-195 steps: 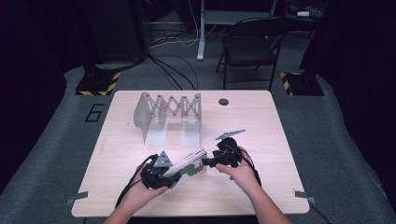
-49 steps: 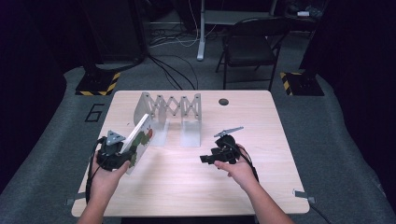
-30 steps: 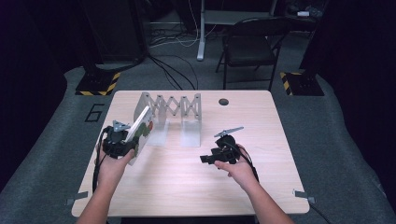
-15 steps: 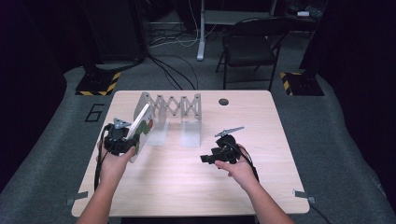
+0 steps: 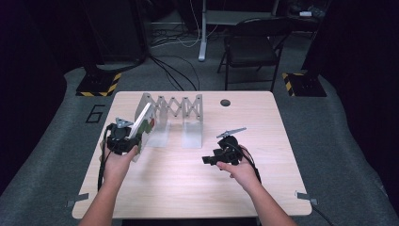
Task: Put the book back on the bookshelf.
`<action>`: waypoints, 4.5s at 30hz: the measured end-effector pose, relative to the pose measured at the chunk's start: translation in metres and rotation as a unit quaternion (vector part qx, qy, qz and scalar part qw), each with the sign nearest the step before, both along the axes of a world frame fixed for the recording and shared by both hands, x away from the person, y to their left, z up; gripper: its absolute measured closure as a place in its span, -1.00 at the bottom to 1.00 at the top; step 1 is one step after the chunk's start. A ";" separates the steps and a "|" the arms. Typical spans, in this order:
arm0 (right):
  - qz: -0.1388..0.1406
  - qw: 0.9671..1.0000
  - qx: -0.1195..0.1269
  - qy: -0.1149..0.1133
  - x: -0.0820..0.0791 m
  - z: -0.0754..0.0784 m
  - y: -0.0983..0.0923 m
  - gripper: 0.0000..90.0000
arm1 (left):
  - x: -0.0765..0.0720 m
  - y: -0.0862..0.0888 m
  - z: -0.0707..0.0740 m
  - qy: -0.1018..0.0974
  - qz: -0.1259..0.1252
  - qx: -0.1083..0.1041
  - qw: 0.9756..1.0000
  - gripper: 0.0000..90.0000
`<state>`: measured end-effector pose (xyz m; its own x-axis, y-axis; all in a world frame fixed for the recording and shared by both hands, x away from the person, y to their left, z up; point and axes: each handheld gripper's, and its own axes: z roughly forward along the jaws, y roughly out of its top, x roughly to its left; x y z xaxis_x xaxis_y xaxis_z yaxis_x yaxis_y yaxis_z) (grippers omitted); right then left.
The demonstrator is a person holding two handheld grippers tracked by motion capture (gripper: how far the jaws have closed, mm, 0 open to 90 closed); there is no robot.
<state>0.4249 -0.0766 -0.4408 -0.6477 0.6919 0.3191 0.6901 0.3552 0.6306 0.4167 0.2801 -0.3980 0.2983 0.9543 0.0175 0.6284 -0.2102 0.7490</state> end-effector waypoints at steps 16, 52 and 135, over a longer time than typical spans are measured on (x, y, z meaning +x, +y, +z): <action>-0.002 1.000 0.004 -0.001 0.000 0.000 0.000 -0.22 | 0.010 -0.005 -0.009 0.000 0.012 -0.005 1.000 0.68; -0.011 1.000 0.011 0.001 -0.001 0.003 -0.008 -0.22 | 0.041 -0.023 -0.028 0.016 0.026 0.000 1.000 0.68; -0.043 0.999 0.013 -0.001 -0.009 0.003 -0.029 -0.21 | 0.058 -0.036 -0.048 0.009 0.041 0.025 0.999 0.46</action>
<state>0.4156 -0.1053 -0.4383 -0.5863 0.7372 0.3358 0.7163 0.2782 0.6400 0.4749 0.2439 -0.4457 0.2195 0.9737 0.0609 0.6585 -0.1939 0.7272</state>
